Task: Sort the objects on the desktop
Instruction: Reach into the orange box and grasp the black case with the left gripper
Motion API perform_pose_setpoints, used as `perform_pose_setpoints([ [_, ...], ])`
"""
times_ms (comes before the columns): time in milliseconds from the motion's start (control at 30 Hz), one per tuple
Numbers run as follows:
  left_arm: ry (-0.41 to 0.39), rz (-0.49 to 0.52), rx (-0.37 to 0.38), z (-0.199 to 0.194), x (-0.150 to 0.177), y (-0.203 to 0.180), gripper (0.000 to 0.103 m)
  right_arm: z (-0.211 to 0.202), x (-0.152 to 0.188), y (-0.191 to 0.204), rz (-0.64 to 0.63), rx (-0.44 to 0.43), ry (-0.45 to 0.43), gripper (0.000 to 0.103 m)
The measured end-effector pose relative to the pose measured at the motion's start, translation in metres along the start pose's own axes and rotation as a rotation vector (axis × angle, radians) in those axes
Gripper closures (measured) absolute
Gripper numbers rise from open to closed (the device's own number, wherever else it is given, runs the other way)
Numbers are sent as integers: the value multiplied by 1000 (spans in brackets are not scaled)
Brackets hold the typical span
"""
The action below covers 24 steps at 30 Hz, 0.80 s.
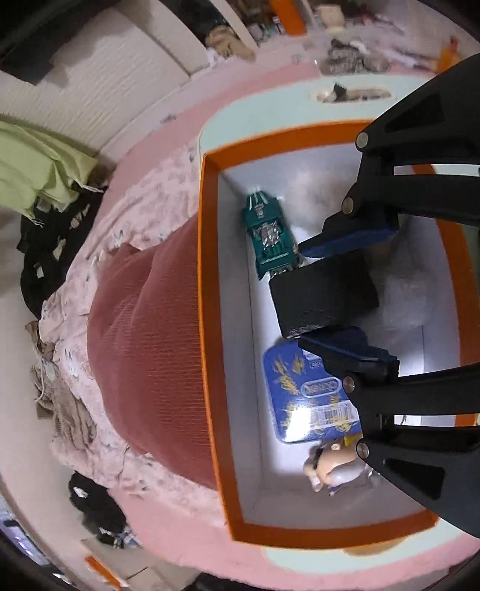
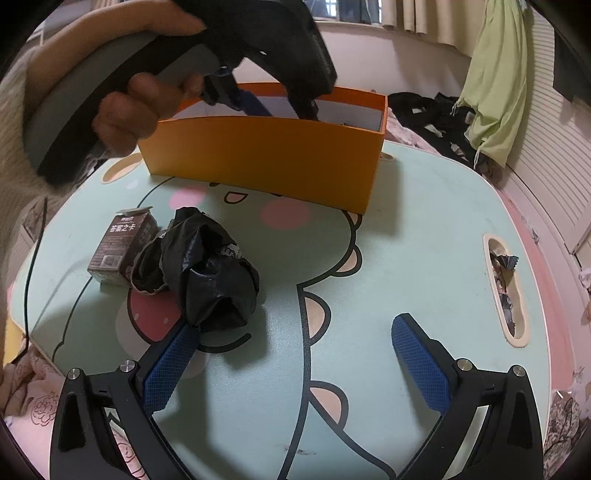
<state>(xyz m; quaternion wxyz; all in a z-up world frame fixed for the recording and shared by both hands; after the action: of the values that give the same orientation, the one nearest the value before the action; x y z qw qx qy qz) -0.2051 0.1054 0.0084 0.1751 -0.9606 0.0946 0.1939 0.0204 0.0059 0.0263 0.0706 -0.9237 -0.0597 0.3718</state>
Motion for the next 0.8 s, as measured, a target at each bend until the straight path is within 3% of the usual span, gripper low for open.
perform_pose_setpoints([
  [67,10,34,-28,5,-3,-7,60,0,0,0,0,0,1,0],
  [200,33,105,-12,10,1,-23,58,0,0,-2,2,-1,2,0],
  [367,78,262,-155,19,6,-35,56,1,0,-2,2,0,3,0],
  [500,61,354,-238,22,16,-43,56,0,1,-1,1,-3,2,0],
  [600,41,348,-181,16,15,-39,56,0,2,-2,2,-4,2,0],
  [733,8,215,55,-5,14,-16,62,0,2,-3,2,-4,0,0],
  [800,-50,170,138,-26,16,-6,62,1,2,-3,2,-3,-1,0],
])
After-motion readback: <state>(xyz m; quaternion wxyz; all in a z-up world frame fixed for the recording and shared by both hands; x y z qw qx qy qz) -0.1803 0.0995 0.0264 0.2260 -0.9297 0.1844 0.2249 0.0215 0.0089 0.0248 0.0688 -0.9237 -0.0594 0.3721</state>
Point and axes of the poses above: each gripper's, at about its wrist camera, not at the fingertips, and z roughly the way its jaws point, y to its left, x to its underside, the point moved 5 cm from there along z, roughly the way its jaws point, and after that the axes turned 14 degrees about x, right-handed, at the moved point
